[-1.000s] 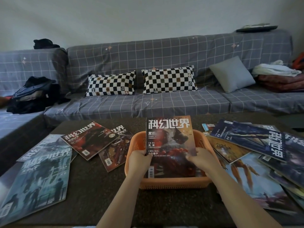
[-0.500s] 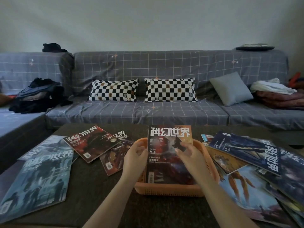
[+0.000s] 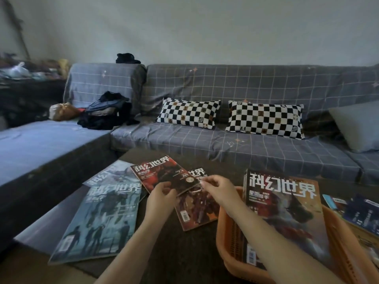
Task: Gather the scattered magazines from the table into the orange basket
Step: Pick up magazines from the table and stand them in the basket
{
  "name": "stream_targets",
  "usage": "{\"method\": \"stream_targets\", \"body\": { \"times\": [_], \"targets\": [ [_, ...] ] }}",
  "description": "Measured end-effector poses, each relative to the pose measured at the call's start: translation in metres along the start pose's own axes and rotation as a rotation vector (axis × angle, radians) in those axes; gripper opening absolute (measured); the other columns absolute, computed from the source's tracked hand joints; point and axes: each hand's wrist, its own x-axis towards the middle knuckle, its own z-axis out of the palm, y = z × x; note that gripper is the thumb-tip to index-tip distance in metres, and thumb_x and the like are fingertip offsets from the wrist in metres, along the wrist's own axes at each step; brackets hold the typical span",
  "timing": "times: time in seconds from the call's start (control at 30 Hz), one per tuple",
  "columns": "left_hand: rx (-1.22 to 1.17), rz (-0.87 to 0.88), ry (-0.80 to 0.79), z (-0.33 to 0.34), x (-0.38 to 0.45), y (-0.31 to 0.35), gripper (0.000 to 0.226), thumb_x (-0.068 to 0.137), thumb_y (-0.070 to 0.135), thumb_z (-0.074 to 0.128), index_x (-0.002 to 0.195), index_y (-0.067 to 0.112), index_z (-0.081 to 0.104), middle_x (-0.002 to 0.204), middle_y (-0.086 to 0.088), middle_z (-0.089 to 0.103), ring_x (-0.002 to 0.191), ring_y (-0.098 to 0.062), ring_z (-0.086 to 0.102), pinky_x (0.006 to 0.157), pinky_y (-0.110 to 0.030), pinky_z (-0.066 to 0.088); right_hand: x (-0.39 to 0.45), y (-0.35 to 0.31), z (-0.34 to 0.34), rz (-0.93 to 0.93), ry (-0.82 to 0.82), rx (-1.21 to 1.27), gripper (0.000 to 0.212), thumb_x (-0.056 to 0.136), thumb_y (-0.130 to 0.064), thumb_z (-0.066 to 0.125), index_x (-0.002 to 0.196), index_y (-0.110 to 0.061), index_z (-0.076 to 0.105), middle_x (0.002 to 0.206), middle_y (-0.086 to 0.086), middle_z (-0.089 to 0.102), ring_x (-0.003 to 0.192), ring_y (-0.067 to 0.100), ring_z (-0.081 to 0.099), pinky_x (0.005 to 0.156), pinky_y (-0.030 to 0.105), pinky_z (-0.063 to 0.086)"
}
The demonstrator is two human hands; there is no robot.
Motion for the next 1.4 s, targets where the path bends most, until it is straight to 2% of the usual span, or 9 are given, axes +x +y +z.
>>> {"method": "stream_targets", "body": {
  "times": [0.13,0.23,0.33,0.5,0.8,0.97,1.07,1.23,1.4],
  "targets": [
    [0.057,-0.054,0.079,0.0,0.031,-0.024,0.04,0.092,0.024,0.057,0.131,0.015,0.054,0.099,0.009,0.062,0.071,0.002,0.055,0.048,-0.009,0.045,0.054,0.005,0.032,0.041,-0.069,-0.153,0.027,0.084,-0.039,0.061,0.104,-0.021,0.065,0.098,-0.005,0.067,0.088,0.011,0.061,0.079,0.028,0.048],
    [0.086,-0.144,0.078,0.002,0.052,-0.041,0.051,0.092,0.027,0.056,0.14,0.017,0.045,0.136,-0.008,0.052,0.113,-0.019,0.058,0.093,-0.038,0.052,0.09,0.008,0.052,0.066,-0.129,-0.32,0.034,0.087,-0.038,0.058,0.103,-0.009,0.067,0.104,0.006,0.068,0.095,0.021,0.062,0.08,0.032,0.046],
    [0.042,-0.192,0.075,0.01,0.071,-0.058,0.052,0.092,0.025,0.056,0.142,0.018,0.041,0.141,-0.01,0.048,0.125,-0.026,0.051,0.105,-0.045,0.044,0.118,0.012,0.064,0.092,-0.264,-0.466,0.039,0.091,-0.039,0.052,0.107,-0.007,0.065,0.113,0.01,0.066,0.104,0.026,0.059,0.083,0.028,0.044],
    [-0.059,-0.157,0.159,0.019,0.093,-0.074,0.039,0.09,0.022,0.061,0.127,0.017,0.05,0.127,-0.009,0.057,0.112,-0.026,0.059,0.098,-0.046,0.048,0.146,0.019,0.066,0.178,-0.386,-0.634,0.055,0.094,-0.044,0.044,0.132,-0.004,0.048,0.138,0.013,0.049,0.123,0.028,0.047,0.094,0.027,0.037],
    [-0.495,-0.301,0.108,0.009,0.094,-0.076,0.034,0.094,0.01,0.058,0.125,0.019,0.049,0.115,-0.005,0.064,0.085,-0.02,0.069,0.051,-0.027,0.057,0.137,0.024,0.057,0.311,-0.274,-0.447,0.061,0.082,-0.043,0.065,0.126,-0.001,0.052,0.131,0.012,0.054,0.111,0.025,0.055,0.077,0.026,0.038],
    [-0.618,-0.204,0.033,-0.017,0.051,-0.068,0.027,0.095,0.007,0.054,0.107,0.031,0.054,0.105,-0.003,0.069,0.08,-0.019,0.074,0.054,-0.027,0.057,0.099,0.012,0.044,0.402,-0.277,-0.181,0.062,0.078,-0.038,0.071,0.128,-0.006,0.051,0.128,0.011,0.056,0.108,0.025,0.056,0.082,0.032,0.043],
    [-0.778,-0.192,-0.039,-0.034,0.024,-0.056,0.026,0.095,0.005,0.053,0.113,0.023,0.056,0.105,-0.01,0.071,0.082,-0.024,0.075,0.058,-0.033,0.058,0.069,-0.005,0.037,0.373,-0.305,0.072,0.032,0.08,-0.028,0.071,0.106,-0.01,0.066,0.102,0.009,0.069,0.09,0.023,0.064,0.085,0.039,0.051],
    [-0.821,-0.115,-0.146,-0.059,-0.024,-0.021,0.026,0.093,0.006,0.056,0.112,0.023,0.058,0.1,-0.011,0.074,0.083,-0.028,0.074,0.058,-0.035,0.059,0.01,-0.032,0.008,0.281,-0.253,0.322,0.016,0.083,-0.011,0.066,0.099,-0.008,0.063,0.097,0.013,0.069,0.091,0.028,0.065,0.086,0.042,0.052],
    [-0.796,-0.039,-0.229,-0.059,-0.07,0.014,0.024,0.094,0.007,0.054,0.111,0.024,0.058,0.102,-0.008,0.074,0.086,-0.026,0.074,0.058,-0.034,0.059,-0.048,-0.038,-0.036,0.171,-0.174,0.461,0.023,0.081,-0.007,0.066,0.101,-0.014,0.059,0.101,0.014,0.067,0.095,0.03,0.065,0.087,0.043,0.053]
  ]
}}
